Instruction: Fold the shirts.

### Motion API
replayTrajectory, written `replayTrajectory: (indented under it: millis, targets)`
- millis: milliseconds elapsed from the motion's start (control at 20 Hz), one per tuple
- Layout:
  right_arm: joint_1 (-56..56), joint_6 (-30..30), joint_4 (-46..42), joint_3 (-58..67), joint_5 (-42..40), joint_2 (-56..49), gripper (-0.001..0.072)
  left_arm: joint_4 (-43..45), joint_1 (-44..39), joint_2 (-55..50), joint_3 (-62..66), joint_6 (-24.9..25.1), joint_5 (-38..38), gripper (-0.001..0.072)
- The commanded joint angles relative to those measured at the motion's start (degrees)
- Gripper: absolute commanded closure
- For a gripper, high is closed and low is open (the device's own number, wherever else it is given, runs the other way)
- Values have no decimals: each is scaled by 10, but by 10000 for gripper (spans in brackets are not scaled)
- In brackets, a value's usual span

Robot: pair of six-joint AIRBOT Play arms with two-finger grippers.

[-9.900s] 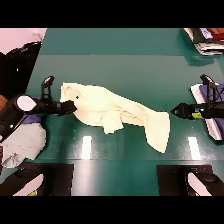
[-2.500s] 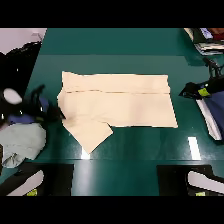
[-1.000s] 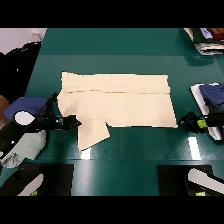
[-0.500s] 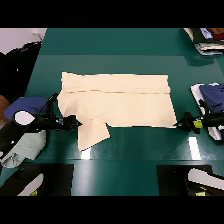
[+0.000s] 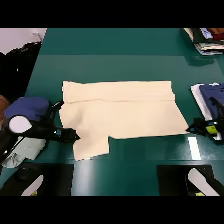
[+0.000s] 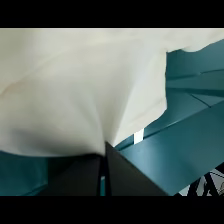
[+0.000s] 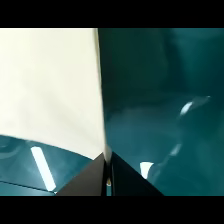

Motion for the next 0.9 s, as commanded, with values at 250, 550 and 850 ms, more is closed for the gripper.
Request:
replayTrajectory:
  millis: [250,550,850]
  targets:
    - [24,50,-38,41,40,108,699,121,-24,69,102,-85,-8,678]
    - [168,91,-40,203,-38,-98,699,245,-4,-125,220,-81,135,677]
    - [220,108,-38,364,-44,-290,698,226,52,-320,350,-33,208,676]
